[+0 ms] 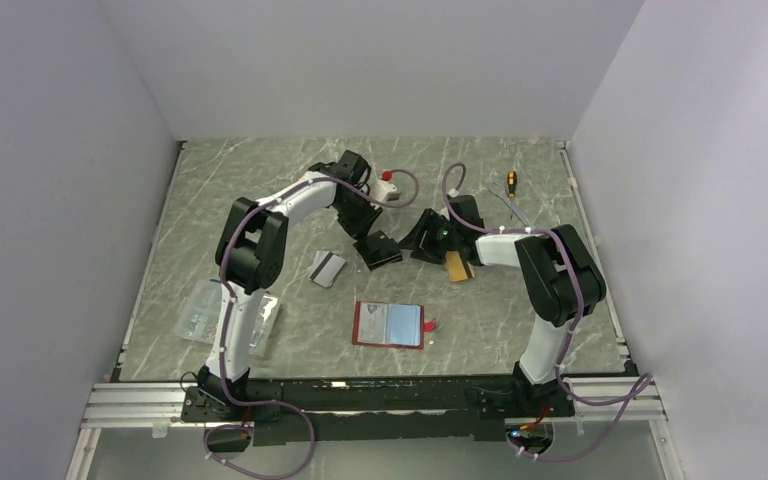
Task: Put the credit cards into the card holder
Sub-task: Pick up the credit card from the center of the board.
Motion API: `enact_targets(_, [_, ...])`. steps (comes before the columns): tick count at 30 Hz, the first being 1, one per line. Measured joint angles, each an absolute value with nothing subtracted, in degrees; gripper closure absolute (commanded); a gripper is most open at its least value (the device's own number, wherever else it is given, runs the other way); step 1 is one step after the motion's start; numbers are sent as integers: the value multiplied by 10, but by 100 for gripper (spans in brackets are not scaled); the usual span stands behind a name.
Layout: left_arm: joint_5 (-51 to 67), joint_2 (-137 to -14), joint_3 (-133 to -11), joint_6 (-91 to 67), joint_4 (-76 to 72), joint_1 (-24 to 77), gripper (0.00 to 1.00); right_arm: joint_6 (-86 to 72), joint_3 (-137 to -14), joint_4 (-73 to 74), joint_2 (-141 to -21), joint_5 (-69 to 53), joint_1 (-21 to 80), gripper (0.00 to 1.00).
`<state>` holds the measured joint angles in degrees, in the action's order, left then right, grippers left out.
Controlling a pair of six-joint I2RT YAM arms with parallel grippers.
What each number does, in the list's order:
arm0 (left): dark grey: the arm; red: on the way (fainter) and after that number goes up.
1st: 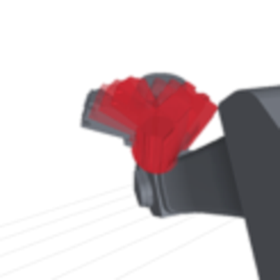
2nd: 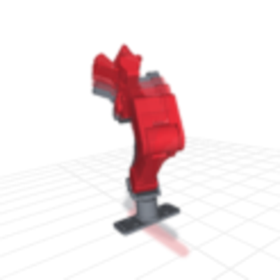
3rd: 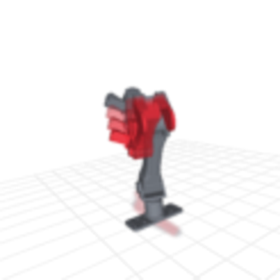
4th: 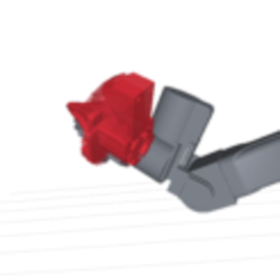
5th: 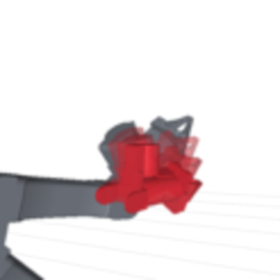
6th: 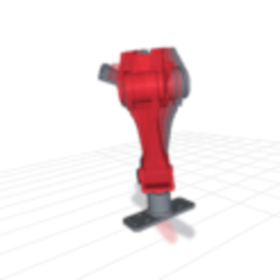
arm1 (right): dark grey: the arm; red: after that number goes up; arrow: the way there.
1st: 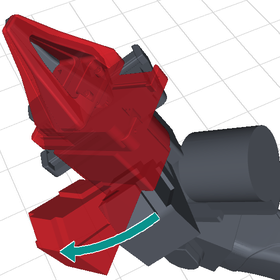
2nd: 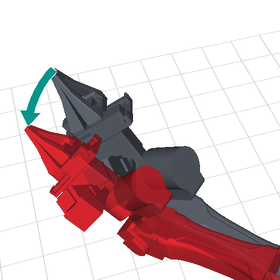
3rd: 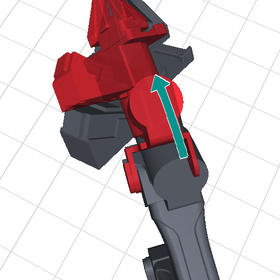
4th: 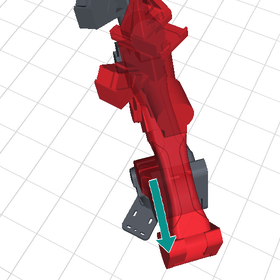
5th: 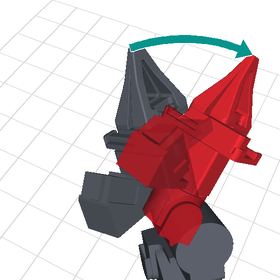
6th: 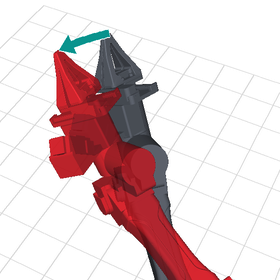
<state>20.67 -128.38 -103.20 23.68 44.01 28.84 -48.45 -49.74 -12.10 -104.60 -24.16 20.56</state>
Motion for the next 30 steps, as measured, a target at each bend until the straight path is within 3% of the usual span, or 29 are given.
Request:
enact_targets(4, [222,-1290,-1032,232,445,273,83,-486,-497,-122,-1047,-244,206,45])
enact_targets(10, [257,-1296,-1035,229,454,259,82,-486,-497,-122,-1047,-244,206,46])
enact_targets(18, [276,-1296,-1032,228,456,255,82,-484,-498,-103,-1042,-234,206,56])
enact_targets(22, [278,-1296,-1032,228,456,255,83,-484,-499,-88,-1028,-233,207,50])
enact_targets(30, [285,-1296,-1030,228,456,255,86,-507,-537,-107,-1013,-255,227,48])
